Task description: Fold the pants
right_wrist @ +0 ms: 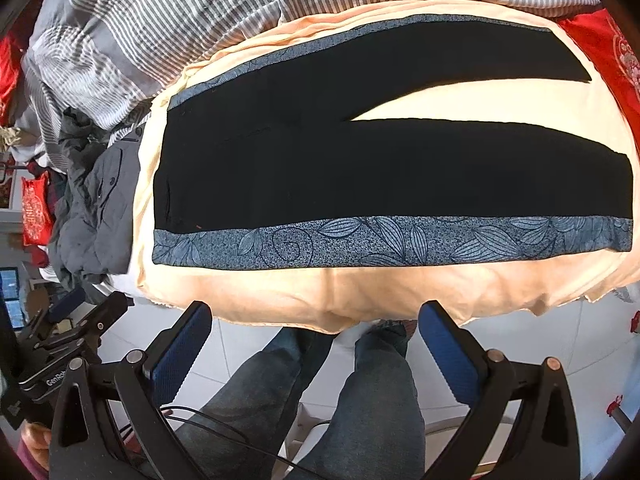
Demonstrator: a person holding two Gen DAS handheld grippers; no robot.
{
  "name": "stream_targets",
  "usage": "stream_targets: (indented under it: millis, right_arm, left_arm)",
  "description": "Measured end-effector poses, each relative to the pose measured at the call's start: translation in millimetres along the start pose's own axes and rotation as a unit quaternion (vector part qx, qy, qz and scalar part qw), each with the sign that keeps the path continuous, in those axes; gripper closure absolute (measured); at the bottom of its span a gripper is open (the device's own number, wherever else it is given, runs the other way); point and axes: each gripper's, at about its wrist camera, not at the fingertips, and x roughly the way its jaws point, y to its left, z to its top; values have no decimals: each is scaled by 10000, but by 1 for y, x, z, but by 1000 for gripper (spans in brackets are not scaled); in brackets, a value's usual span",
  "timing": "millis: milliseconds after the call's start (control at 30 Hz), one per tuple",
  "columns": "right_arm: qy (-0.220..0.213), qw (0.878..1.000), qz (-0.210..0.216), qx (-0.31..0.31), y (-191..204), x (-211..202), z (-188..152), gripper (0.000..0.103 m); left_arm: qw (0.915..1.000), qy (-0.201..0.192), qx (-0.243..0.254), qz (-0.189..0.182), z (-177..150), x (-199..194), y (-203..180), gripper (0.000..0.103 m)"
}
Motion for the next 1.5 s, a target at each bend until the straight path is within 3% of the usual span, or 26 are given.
stream_targets:
  millis: [233,400,533,633,800,867,967,1200,1233,1267,1333,1367,1500]
  right_arm:
    - [-28,9994,318,156,-10,-2,0,0]
    - [-109,9937,977,532,-18,12,-1,0]
    - [-114,9808,1625,1071,-32,52,-2,0]
    - [-50,9626,2173,1617,-44,96,-9,0]
    - [-74,9436,2527,2139,-57,156,-22,5]
    - [-162,9321,2756,2344,-65,172,-27,18]
    - [-404,9094,3220,2600,-76,191,-31,28]
    - [-676,8590,3928,3212,-88,220,-23,32]
    - [-692,8458,4105,3337,-88,220,-21,41]
    - [-691,8365,4250,3390,-86,218,-20,61]
    - [-705,8203,4528,3422,-84,209,-16,80]
    - [-705,8185,4591,3380,-82,203,-13,87]
    - [-742,8120,4820,3207,-72,180,-4,91]
  left_arm:
    - [9983,-65,-498,-301,2,3,15,0]
    - [9945,-49,-837,-625,12,23,30,0]
    - [9917,70,-1013,-786,18,63,41,0]
    - [9869,248,-1219,-1030,14,98,48,0]
    - [9792,552,-1432,-1327,3,145,56,0]
    - [9755,555,-1499,-1510,-1,156,61,0]
    - [9724,547,-1500,-1700,-3,163,66,0]
    - [9611,629,-1719,-2070,-9,181,77,0]
    - [9576,656,-1807,-2145,-10,184,78,0]
    - [9540,666,-1907,-2215,-9,187,80,0]
    - [9398,669,-2275,-2459,-10,192,85,0]
    - [9360,655,-2382,-2506,-9,193,86,0]
    - [9118,520,-2945,-2815,-7,198,98,0]
